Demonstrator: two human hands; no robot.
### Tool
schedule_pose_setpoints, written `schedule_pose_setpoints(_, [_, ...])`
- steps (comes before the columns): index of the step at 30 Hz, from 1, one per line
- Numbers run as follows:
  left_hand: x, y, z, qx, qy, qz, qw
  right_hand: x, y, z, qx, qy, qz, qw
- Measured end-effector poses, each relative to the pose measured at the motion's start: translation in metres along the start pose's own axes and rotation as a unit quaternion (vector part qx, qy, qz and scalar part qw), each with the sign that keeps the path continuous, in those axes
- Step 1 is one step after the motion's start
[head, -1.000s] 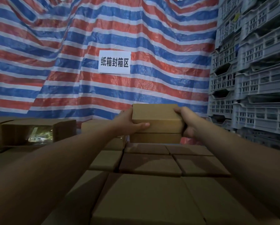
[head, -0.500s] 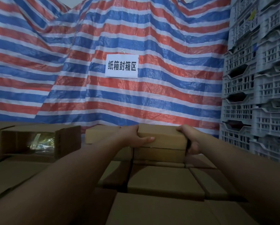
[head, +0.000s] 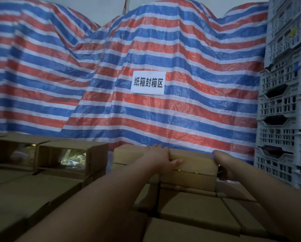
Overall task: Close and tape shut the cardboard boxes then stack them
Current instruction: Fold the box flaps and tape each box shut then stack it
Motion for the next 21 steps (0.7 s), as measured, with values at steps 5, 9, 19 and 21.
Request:
schedule_pose_setpoints(5, [0.033, 0.033, -0.011, -0.015, 0.025, 0.048, 0.998, 0.010, 0.024, -0.031, 0.142, 0.121, 0.094, 0.978])
schedule_pose_setpoints(9, [0.074, 0.060, -0.035, -0.015, 0.021, 0.113, 0.993, 0.005, 0.053, -0.069, 0.229, 0.115, 0.147, 0.955])
schedule_pose_setpoints(19, [0.155, 0.139, -0.131, 0.074, 0.036, 0.143, 0.986, -0.109, 0.155, -0.147, 0.370, 0.082, 0.096, 0.920])
schedule_pose_setpoints(21, [0.169, 0.157, -0.154, 0.091, 0.032, 0.158, 0.983, -0.139, 0.178, -0.162, 0.392, 0.070, 0.080, 0.914])
Point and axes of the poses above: each hand's wrist, its own y-axis away from the middle knuckle, its own x-axis out of the back of the hand, z = x × y, the point moved 5 cm from there along -y, towards the middle knuckle
